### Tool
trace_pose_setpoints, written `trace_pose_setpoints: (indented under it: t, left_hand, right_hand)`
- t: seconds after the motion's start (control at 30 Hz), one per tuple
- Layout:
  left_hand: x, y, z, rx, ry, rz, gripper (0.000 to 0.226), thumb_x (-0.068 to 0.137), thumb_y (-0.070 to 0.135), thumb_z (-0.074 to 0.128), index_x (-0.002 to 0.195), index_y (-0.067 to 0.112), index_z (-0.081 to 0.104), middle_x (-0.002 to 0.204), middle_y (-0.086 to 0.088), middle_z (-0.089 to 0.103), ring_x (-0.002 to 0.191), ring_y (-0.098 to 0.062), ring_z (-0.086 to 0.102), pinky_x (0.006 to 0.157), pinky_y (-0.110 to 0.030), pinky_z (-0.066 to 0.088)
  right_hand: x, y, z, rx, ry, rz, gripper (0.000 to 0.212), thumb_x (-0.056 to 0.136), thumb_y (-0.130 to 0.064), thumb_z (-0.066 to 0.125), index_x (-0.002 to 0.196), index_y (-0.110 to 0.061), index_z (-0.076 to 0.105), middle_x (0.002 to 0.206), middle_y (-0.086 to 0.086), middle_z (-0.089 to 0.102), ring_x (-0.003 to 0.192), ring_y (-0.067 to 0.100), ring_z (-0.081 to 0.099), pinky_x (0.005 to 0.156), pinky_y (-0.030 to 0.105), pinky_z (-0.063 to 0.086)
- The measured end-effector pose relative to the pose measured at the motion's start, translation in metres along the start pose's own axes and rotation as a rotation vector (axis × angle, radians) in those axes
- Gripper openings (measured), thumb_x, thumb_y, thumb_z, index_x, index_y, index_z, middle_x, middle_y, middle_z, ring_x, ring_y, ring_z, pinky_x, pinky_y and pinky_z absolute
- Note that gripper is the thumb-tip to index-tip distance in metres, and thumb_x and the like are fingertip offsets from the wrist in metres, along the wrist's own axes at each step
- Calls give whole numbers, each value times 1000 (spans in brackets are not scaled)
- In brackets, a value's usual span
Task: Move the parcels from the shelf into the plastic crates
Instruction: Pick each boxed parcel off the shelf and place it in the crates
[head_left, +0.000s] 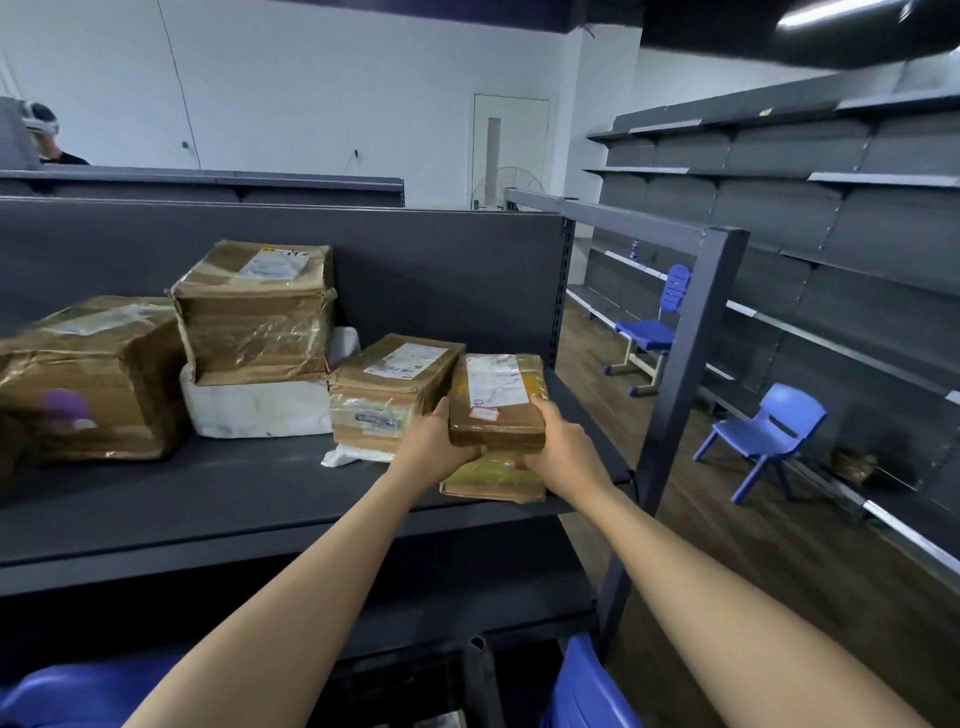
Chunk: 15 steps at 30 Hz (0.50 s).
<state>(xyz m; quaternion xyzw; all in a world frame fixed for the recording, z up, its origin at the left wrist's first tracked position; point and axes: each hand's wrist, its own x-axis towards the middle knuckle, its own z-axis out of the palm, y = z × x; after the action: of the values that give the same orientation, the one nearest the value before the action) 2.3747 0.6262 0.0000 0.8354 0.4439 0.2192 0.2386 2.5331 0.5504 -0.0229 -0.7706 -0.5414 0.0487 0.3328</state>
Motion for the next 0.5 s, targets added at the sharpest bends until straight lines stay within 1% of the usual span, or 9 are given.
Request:
trace_pose_setpoints:
  t: [0.1,0.2,0.23,0.27,0.3,0.33,0.37,0.43,0.5]
  left_hand:
    - [-5,3,-2,-101,-2,-12,69,85,33,69,141,7,37,133,-6,56,124,-25,50,86,-23,37]
    - [-9,-1,-3,-186,-17,-49,82,85,46,65,147,6,29,144,-5,46,131,-23,44,96,-27,38]
    - [-10,-1,-4,-215,-15,-65,84,84,50,64,147,6,29,145,-4,45,130,-22,45,98,-28,39]
    - [-12,-2,-4,-260,-10,-87,81,84,51,62,146,7,33,141,-4,49,127,-22,48,96,-28,42]
    - [-14,-1,-5,-330,3,-106,73,85,51,62,140,7,41,132,-4,55,121,-22,52,91,-26,44]
    - [-16,-2,-6,-450,8,-143,65,85,49,62,134,9,48,122,-2,59,113,-20,57,85,-24,46]
    - [-18,-3,-7,-609,-7,-198,60,85,48,63,130,10,51,115,1,61,106,-17,59,82,-23,46]
    - [-24,-7,-8,-885,-102,-284,66,79,53,67,130,13,53,114,3,67,102,-14,63,85,-26,48]
    - [-33,-7,-8,-976,-223,-292,68,73,60,69,127,20,57,112,2,71,104,-17,67,87,-31,52]
  right_hand:
    - [-7,3,1,51,38,1,89,74,-24,81,147,-21,29,122,4,64,111,22,61,92,35,51]
    - [-18,5,0,77,90,-30,87,75,-23,80,147,-23,30,121,2,65,111,19,61,92,32,52]
    - [-22,5,-3,87,107,-47,87,76,-22,80,147,-23,29,122,2,64,111,18,61,92,31,52]
    - [-27,5,-6,101,121,-63,87,76,-22,79,148,-23,29,123,2,64,112,16,61,92,29,52]
    - [-32,5,-10,115,134,-80,87,76,-23,79,148,-23,29,124,2,64,112,15,60,92,27,51]
    - [-37,5,-14,132,144,-92,87,76,-23,80,147,-24,30,125,1,63,112,14,60,93,24,49]
    - [-43,5,-18,153,153,-103,87,75,-23,80,147,-25,30,125,0,62,112,12,59,93,22,47]
    - [-55,3,-26,200,158,-122,88,75,-25,81,147,-30,30,125,-2,62,112,8,58,94,17,44]
    - [-68,1,-32,227,150,-161,89,74,-24,80,147,-33,29,127,-4,61,111,3,56,94,14,44]
